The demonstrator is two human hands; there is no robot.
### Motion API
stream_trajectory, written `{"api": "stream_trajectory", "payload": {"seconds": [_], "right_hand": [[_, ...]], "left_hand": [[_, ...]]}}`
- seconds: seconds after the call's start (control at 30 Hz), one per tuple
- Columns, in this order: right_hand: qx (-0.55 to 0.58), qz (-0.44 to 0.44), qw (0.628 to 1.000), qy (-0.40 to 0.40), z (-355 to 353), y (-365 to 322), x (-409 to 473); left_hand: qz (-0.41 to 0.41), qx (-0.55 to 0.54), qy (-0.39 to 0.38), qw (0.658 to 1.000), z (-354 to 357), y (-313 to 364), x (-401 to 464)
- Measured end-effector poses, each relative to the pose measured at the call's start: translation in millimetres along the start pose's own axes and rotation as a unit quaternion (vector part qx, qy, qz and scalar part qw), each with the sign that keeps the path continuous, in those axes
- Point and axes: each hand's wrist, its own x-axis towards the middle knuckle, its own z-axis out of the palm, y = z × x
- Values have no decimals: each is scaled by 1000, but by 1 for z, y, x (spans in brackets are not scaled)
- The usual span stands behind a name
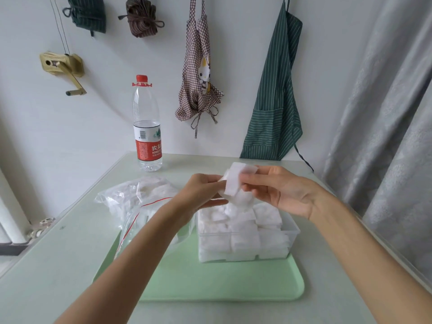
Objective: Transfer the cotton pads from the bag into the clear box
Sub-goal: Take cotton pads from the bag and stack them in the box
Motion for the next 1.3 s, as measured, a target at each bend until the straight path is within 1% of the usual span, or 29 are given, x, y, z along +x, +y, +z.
{"api": "stream_trajectory", "payload": {"seconds": [0.1, 0.17, 0.23, 0.37, 0.43, 0.47, 0.5, 0.53, 0.57, 0.6, 0.63, 0.67, 0.73, 0.83, 0.93, 1.03, 1.13, 1.23, 1.3], "right_hand": [[-71, -3, 996, 58, 3, 11, 8], [-124, -10, 986, 109, 3, 21, 12], [-172, -35, 973, 152, 2, 30, 14], [-239, -68, 957, 147, 0, 34, 10], [-284, -79, 941, 168, -4, 28, 8], [-286, -87, 937, 181, -4, 23, 6], [-251, -96, 947, 176, -4, 18, 5], [-182, -102, 967, 144, -1, 13, 3], [-99, -103, 985, 92, 3, 9, 2], [-39, -99, 993, 45, 10, 6, 2], [-25, -94, 995, 18, 15, 7, 2], [-48, -92, 995, 14, 19, 10, 3], [-112, -87, 989, 53, 21, 20, 7], [-152, -103, 975, 129, 18, 27, 5], [-193, -136, 957, 170, 15, 28, 3], [-216, -157, 941, 207, 13, 31, 9], [-218, -146, 934, 240, 14, 37, 15], [-226, -100, 932, 264, 11, 43, 19], [-175, -43, 953, 245, 4, 43, 18]], "left_hand": [[-10, -101, -14, 995, 1, -11, -4], [-20, -151, 1, 988, 2, -17, -5], [-19, -170, 15, 985, 3, -22, -6], [-16, -177, 13, 984, 3, -27, -11], [-21, -164, 14, 986, 2, -27, -12], [-23, -156, 16, 987, 1, -27, -12], [-24, -149, 16, 988, 1, -27, -13], [-23, -145, 14, 989, 2, -26, -13], [-21, -145, 9, 989, 4, -26, -13], [-19, -151, 3, 988, 5, -25, -14], [-18, -165, -4, 986, 7, -25, -15], [-20, -187, -10, 982, 9, -24, -16], [-31, -241, -16, 970, 10, -20, -18], [-60, -311, -13, 948, 8, -18, -17], [-70, -332, -18, 940, 5, -17, -17], [-66, -324, -35, 943, 6, -15, -16], [-52, -265, -6, 963, 12, -17, -12], [-36, -234, 17, 971, 16, -23, -8], [-26, -232, 17, 972, 17, -25, -7]]}}
